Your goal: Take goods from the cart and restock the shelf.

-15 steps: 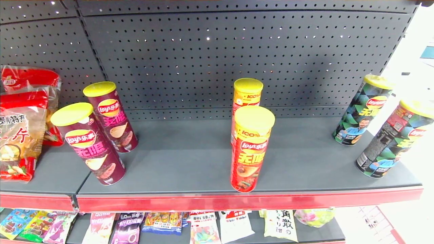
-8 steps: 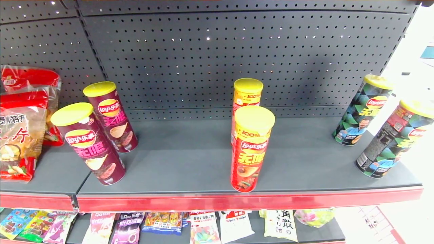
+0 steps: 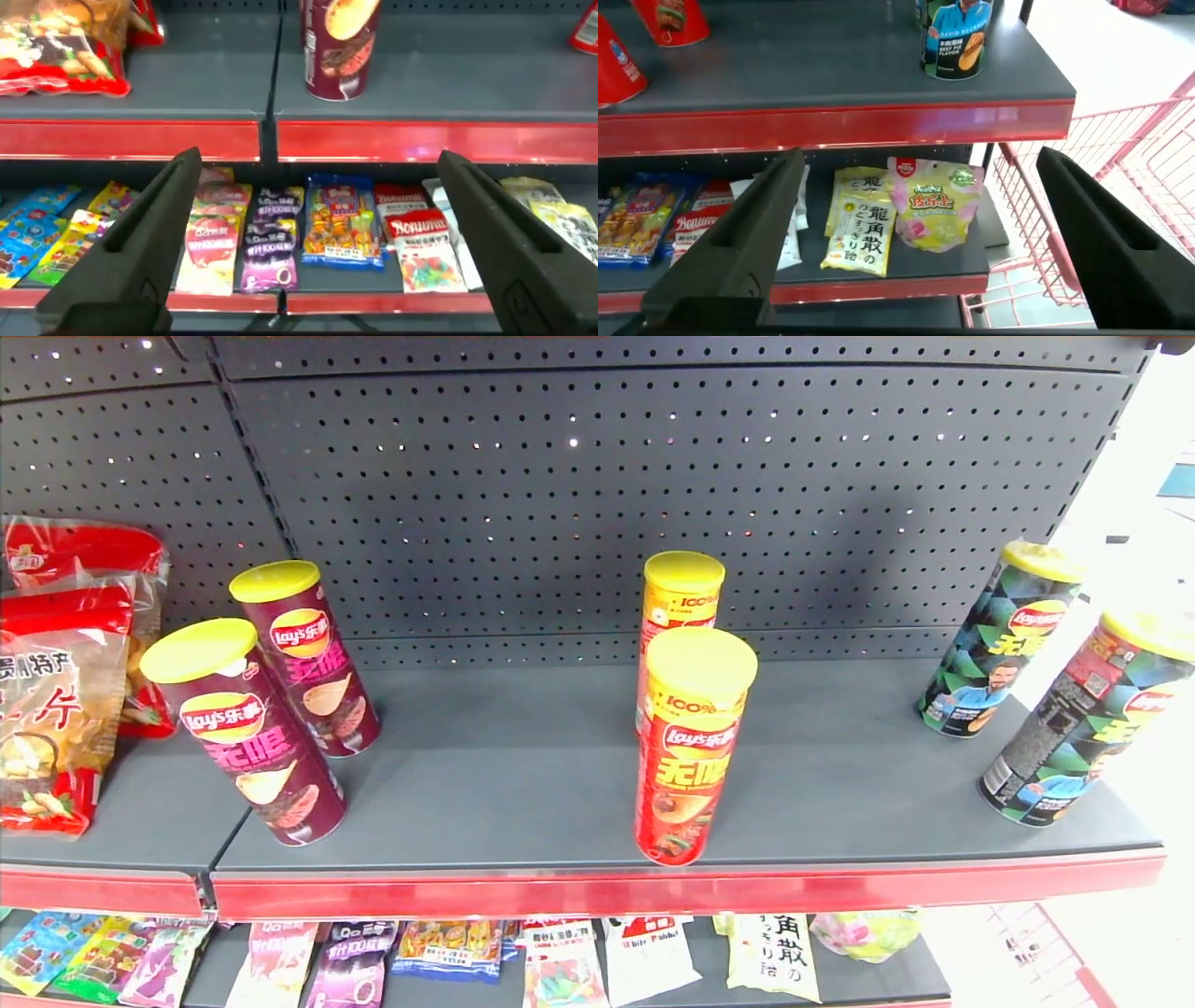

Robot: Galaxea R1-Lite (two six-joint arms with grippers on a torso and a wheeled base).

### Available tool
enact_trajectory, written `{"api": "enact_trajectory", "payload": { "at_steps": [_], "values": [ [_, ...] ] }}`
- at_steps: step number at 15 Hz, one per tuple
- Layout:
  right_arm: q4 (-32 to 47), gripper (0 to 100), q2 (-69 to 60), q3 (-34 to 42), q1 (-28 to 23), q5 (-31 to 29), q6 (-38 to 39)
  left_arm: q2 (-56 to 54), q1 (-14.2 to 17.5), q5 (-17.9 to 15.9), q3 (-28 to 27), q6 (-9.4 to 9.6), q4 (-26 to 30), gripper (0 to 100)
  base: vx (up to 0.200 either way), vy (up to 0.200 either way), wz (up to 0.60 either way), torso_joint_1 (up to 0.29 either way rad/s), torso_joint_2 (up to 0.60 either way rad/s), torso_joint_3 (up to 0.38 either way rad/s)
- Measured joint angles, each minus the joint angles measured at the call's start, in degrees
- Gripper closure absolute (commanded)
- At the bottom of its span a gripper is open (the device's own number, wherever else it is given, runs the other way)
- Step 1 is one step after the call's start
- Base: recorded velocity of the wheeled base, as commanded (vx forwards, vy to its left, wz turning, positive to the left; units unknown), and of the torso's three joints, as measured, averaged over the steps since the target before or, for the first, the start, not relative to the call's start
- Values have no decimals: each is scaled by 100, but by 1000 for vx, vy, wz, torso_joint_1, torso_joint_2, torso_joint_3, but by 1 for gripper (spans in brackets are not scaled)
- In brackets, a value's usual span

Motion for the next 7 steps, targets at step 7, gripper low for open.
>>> {"api": "enact_trajectory", "payload": {
  "at_steps": [7],
  "values": [
    [0,0,-6,0,0,0,-9,-57,4,-6,5,13,2,0,0,0,0,0,0,0]
  ]
}}
